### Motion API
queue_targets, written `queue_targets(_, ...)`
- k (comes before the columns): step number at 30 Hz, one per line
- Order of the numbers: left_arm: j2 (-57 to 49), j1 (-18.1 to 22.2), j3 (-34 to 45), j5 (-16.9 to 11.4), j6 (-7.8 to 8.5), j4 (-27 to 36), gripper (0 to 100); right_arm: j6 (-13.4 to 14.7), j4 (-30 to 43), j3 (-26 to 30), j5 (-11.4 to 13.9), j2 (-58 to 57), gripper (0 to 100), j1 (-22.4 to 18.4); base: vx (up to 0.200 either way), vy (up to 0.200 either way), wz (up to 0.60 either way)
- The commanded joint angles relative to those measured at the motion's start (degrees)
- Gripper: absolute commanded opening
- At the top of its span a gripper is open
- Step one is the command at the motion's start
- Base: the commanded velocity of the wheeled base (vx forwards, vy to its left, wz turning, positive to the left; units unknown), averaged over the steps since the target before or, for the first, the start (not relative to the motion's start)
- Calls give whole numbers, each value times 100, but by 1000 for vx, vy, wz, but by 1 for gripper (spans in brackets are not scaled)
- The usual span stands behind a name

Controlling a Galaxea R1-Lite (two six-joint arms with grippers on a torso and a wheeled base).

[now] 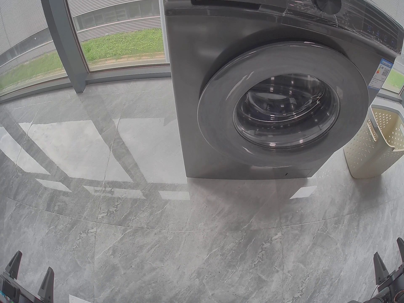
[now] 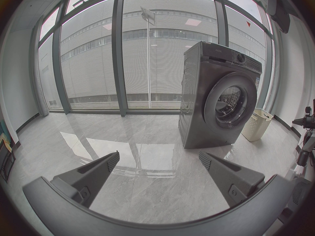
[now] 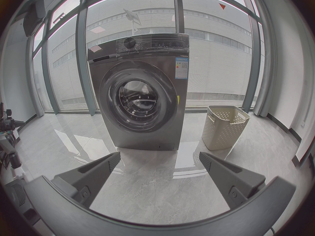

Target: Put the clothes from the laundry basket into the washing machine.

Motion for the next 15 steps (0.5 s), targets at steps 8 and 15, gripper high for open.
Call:
queue_targets(8, -55, -11, 92, -4, 3, -2, 100, -33, -22, 92, 26, -57, 100, -13, 0, -200, 0)
queue_targets(15, -55, -11, 101, -4, 21, -2, 100, 275, -277, -1068, 44, 189, 100, 22, 0, -200, 0)
